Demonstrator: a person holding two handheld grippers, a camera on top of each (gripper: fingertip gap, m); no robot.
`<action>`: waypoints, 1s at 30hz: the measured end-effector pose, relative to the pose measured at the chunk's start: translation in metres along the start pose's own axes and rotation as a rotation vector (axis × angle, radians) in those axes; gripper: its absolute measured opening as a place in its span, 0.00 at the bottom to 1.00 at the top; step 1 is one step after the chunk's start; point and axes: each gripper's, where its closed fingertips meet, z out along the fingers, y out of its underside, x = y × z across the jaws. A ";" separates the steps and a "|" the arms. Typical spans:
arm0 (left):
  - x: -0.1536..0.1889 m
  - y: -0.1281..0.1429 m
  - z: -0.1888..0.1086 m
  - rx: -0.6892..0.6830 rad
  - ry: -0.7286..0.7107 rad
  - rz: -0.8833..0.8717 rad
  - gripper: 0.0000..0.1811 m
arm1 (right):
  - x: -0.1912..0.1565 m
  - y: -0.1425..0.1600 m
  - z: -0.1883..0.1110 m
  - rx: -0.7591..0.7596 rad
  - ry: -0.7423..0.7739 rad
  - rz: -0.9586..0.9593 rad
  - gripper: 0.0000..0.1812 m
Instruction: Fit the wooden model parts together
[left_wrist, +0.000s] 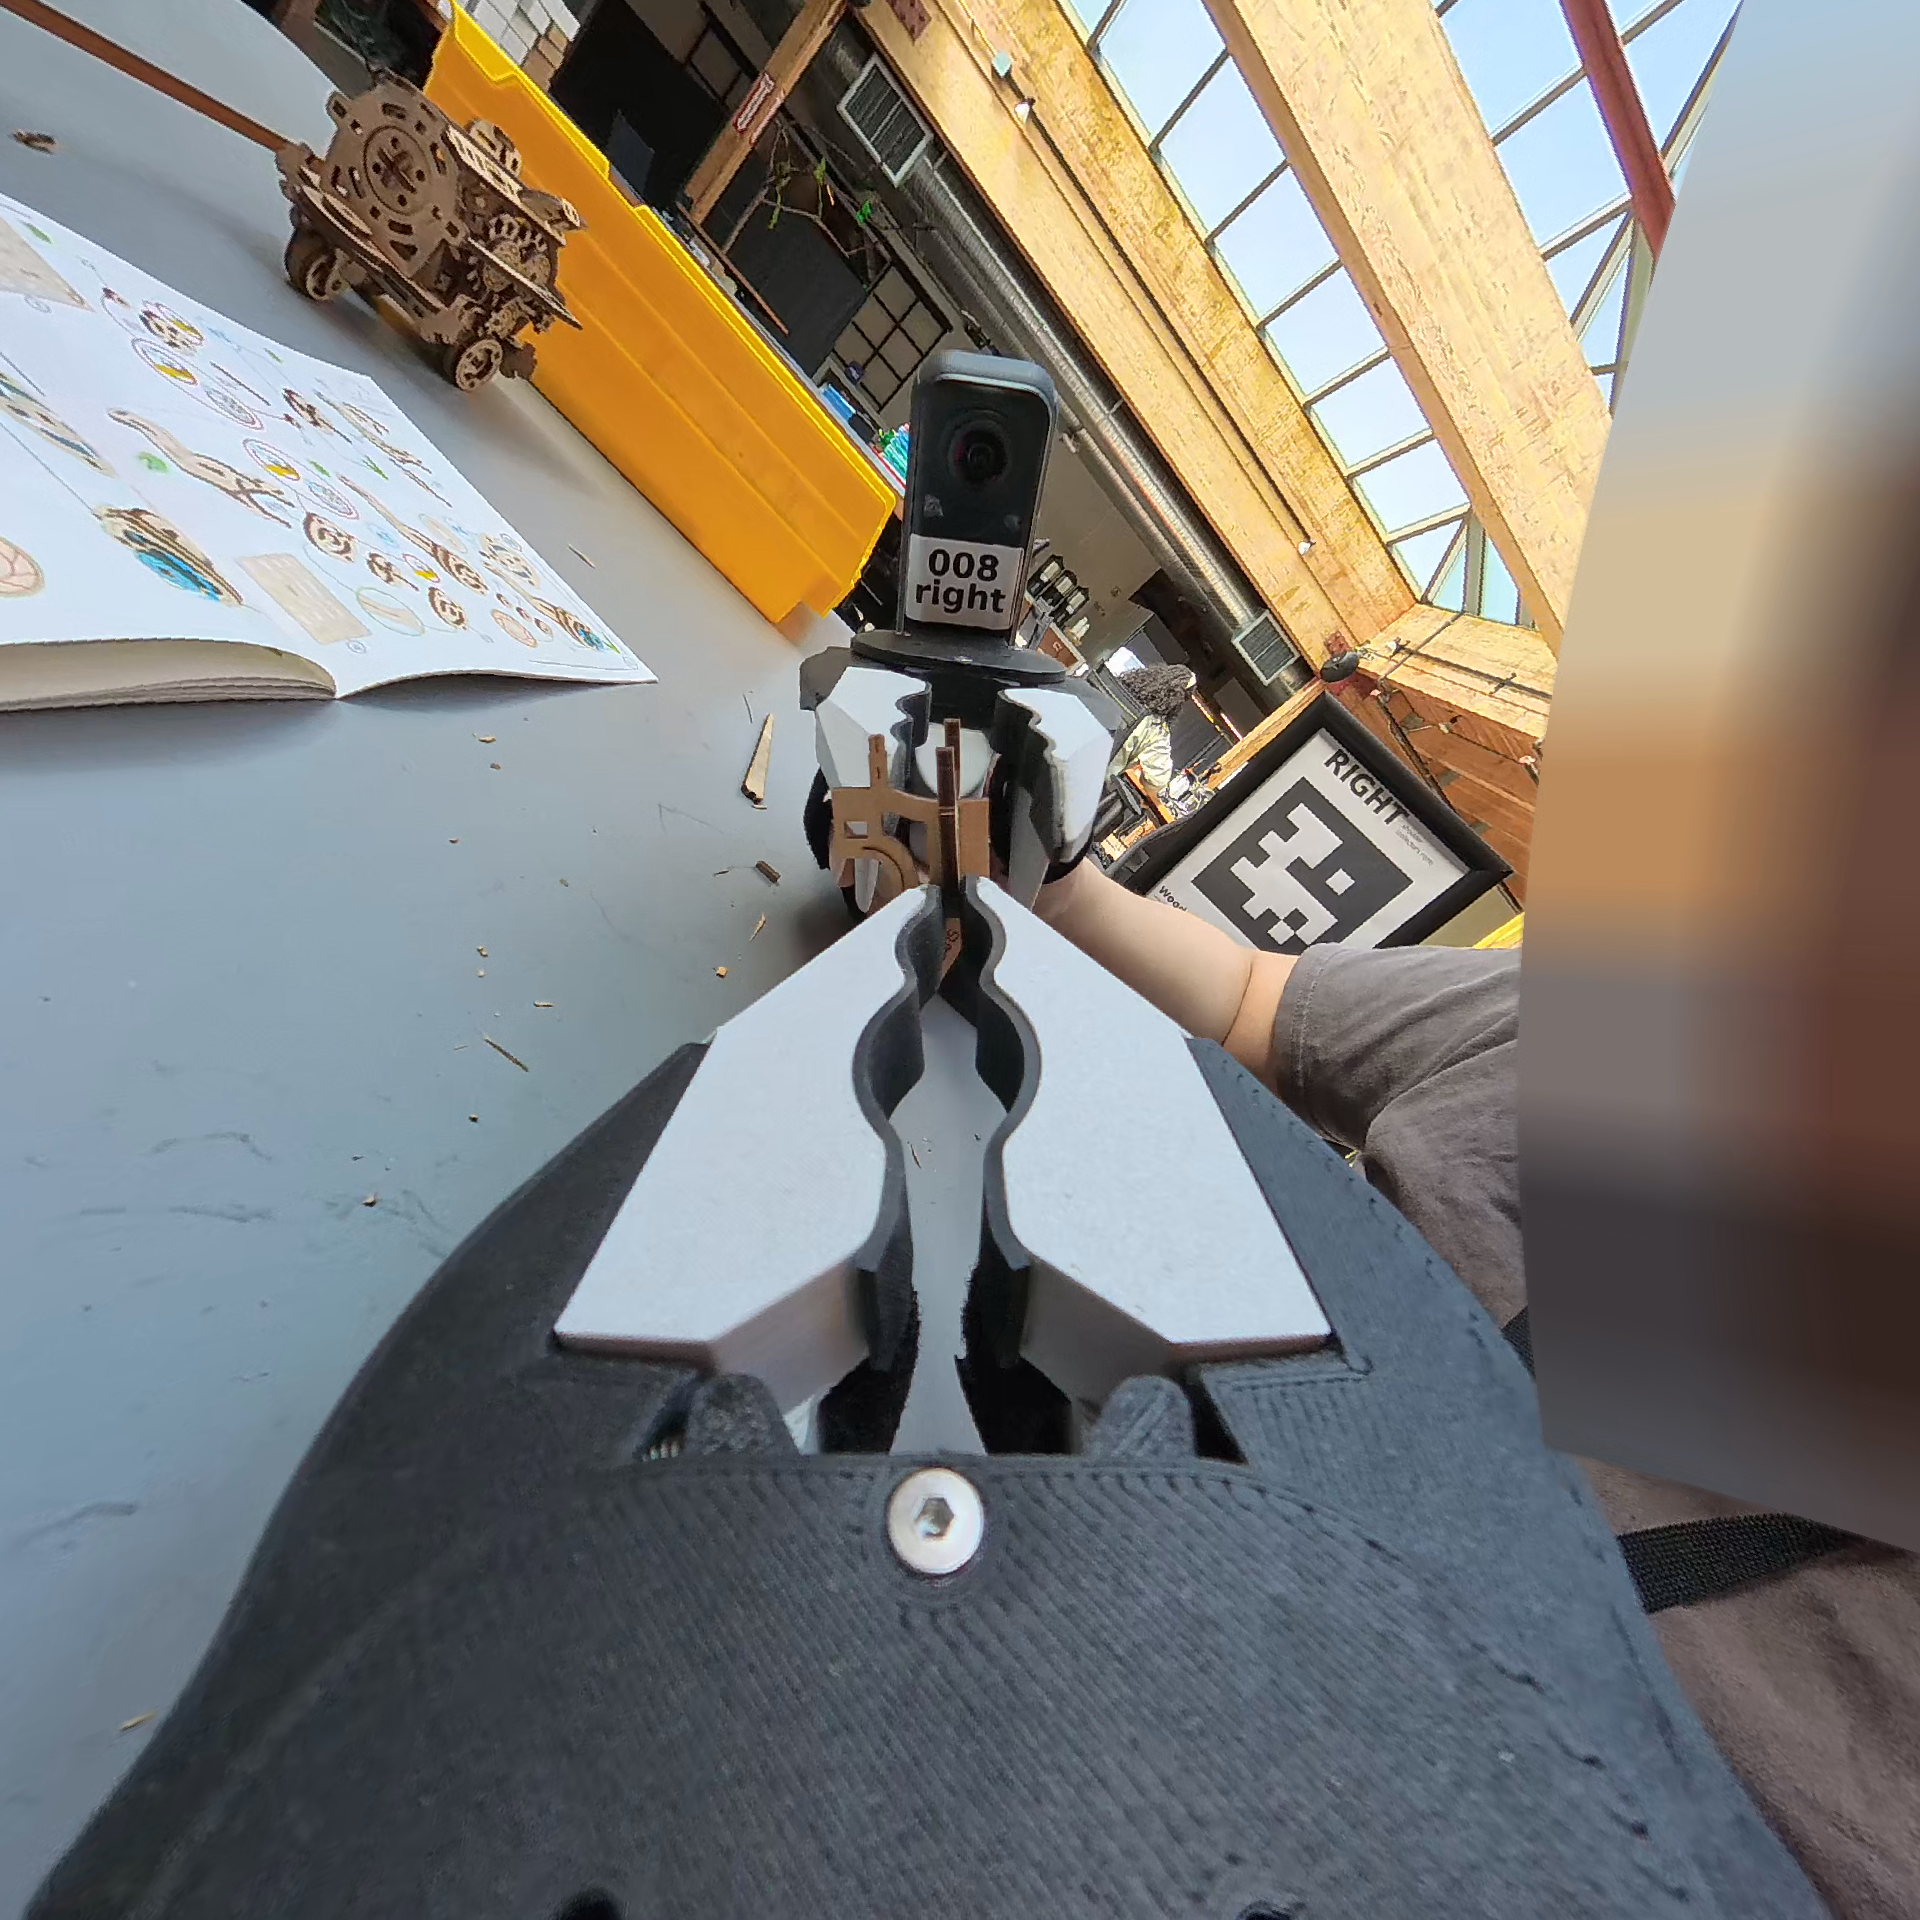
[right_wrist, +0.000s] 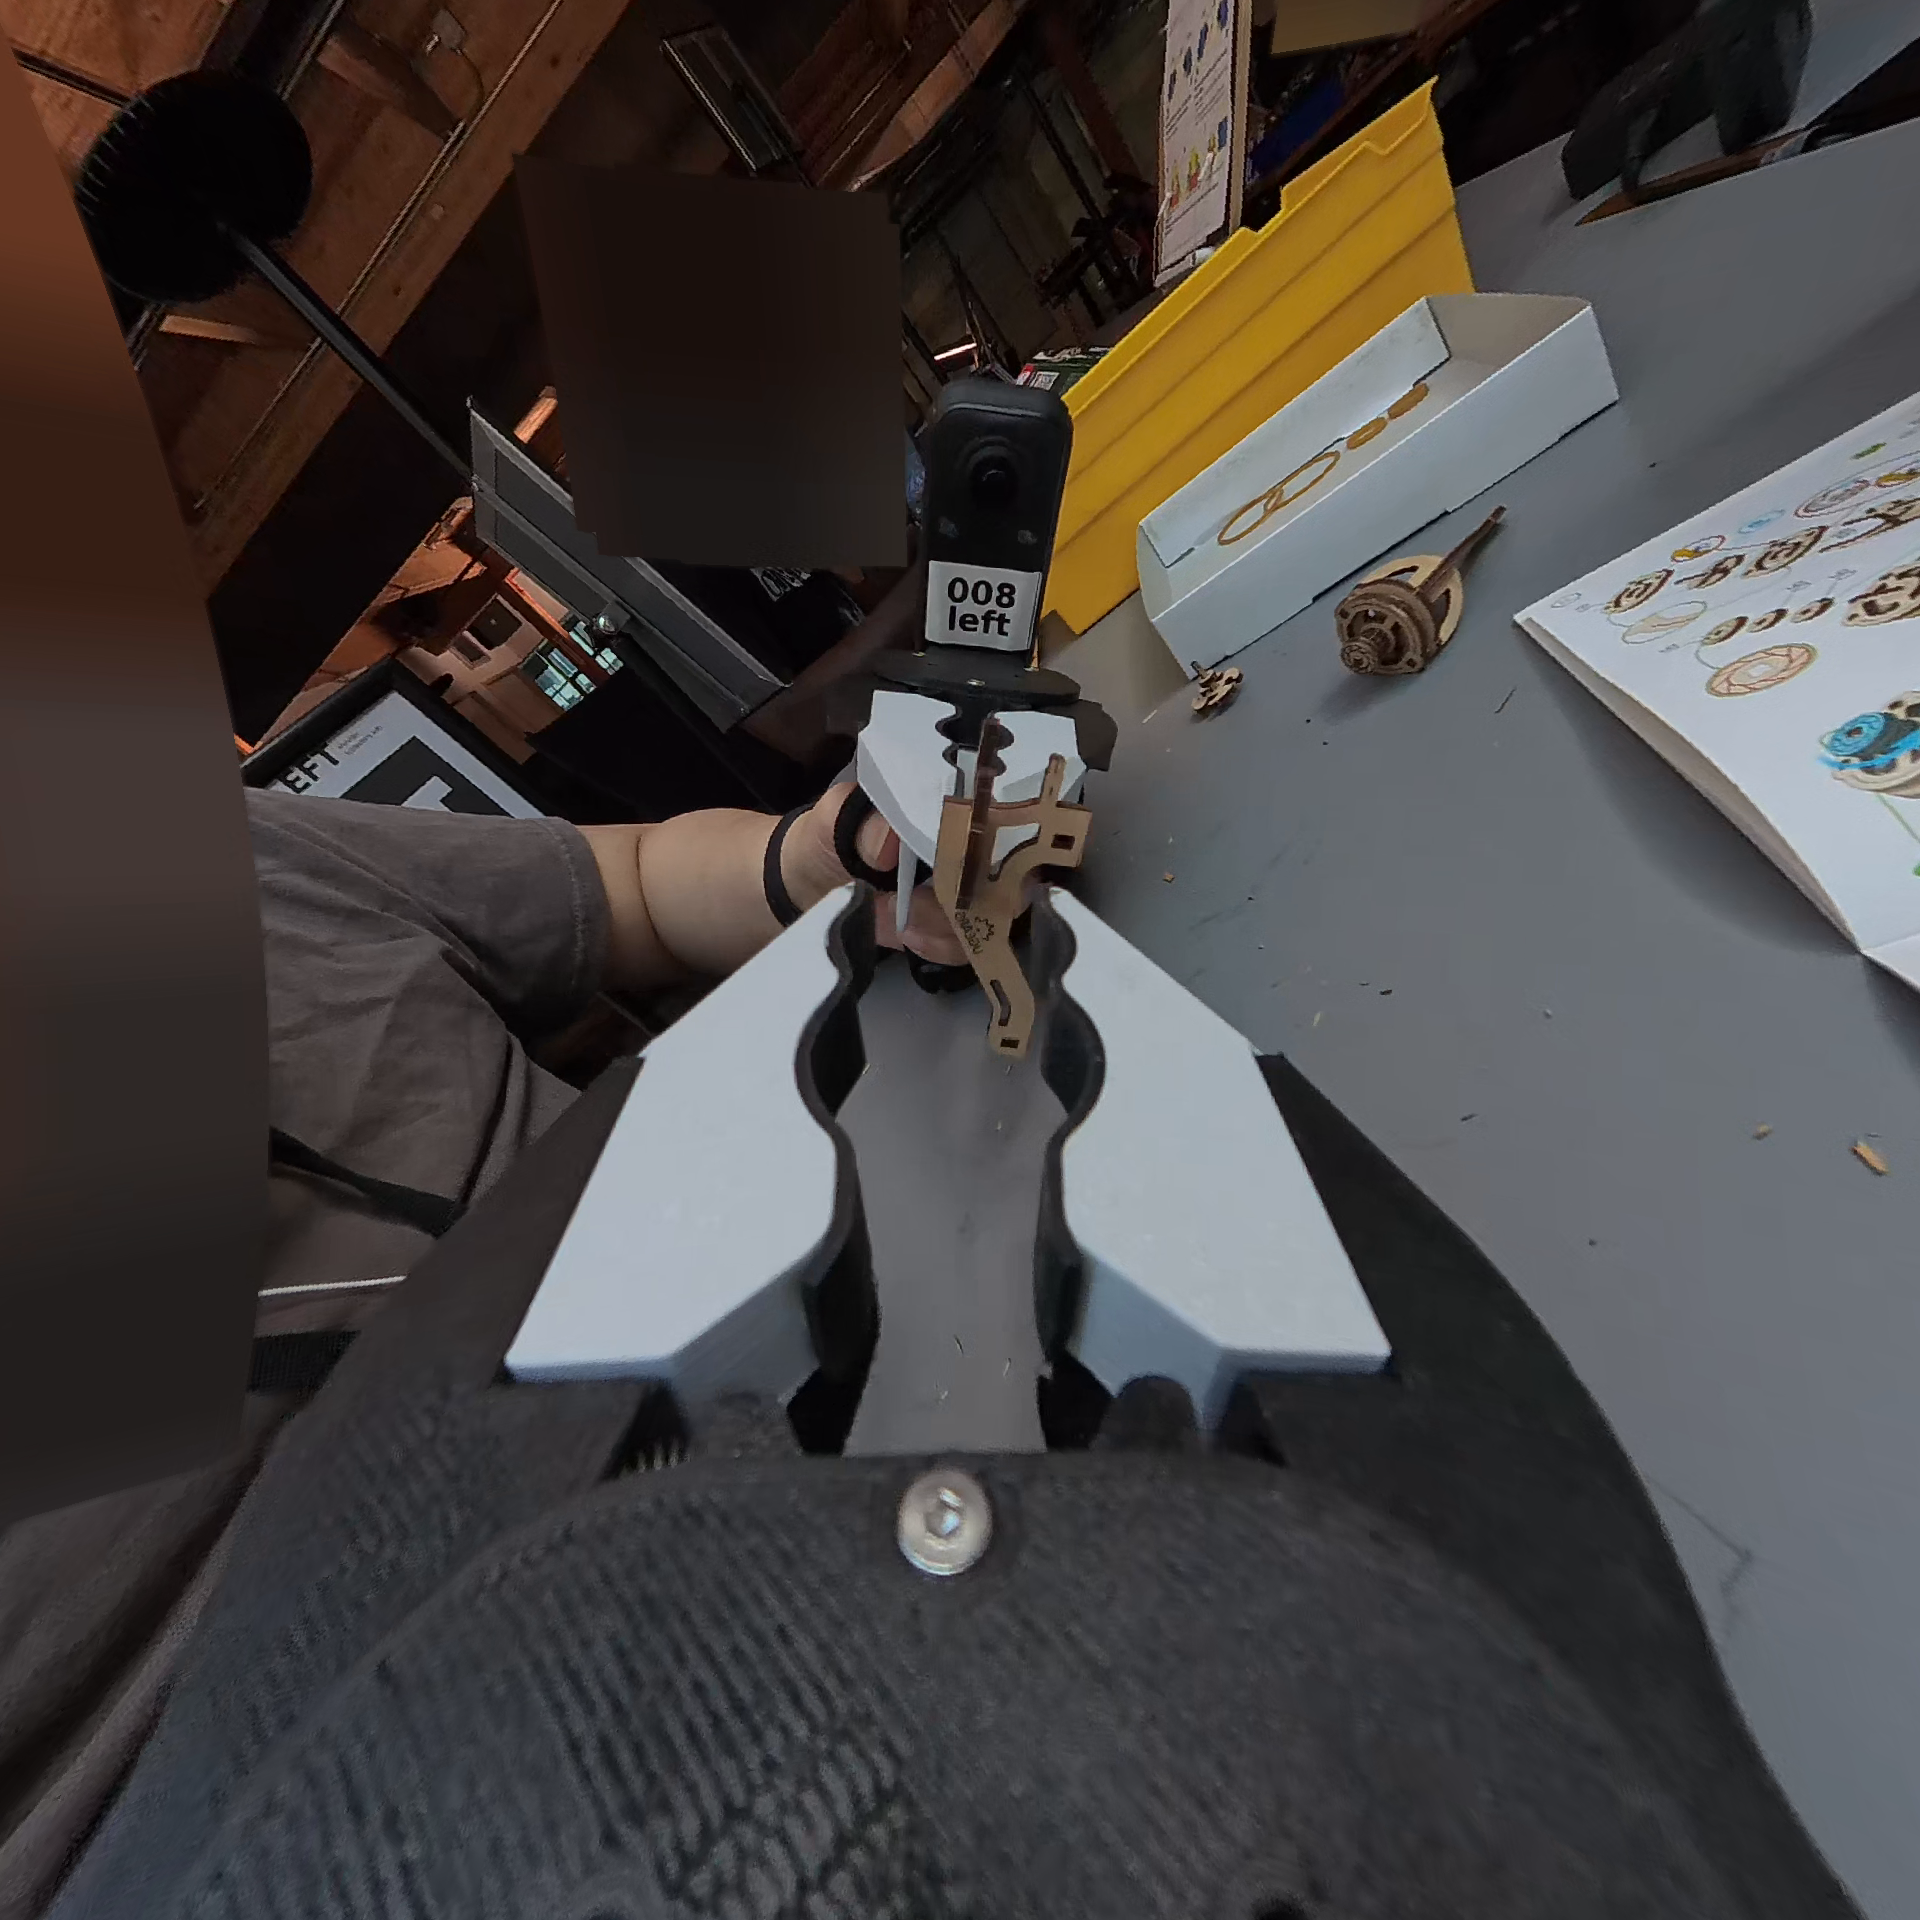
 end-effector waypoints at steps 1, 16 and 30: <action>0.000 0.000 0.000 0.001 0.002 0.001 0.00 | -0.001 0.001 0.001 -0.012 0.002 -0.017 0.09; 0.002 -0.002 0.002 0.013 0.004 0.014 0.00 | 0.002 0.006 0.004 -0.056 0.110 -0.198 0.00; 0.004 0.000 0.002 -0.002 0.039 -0.040 0.00 | 0.002 0.006 0.003 -0.064 0.068 -0.134 0.02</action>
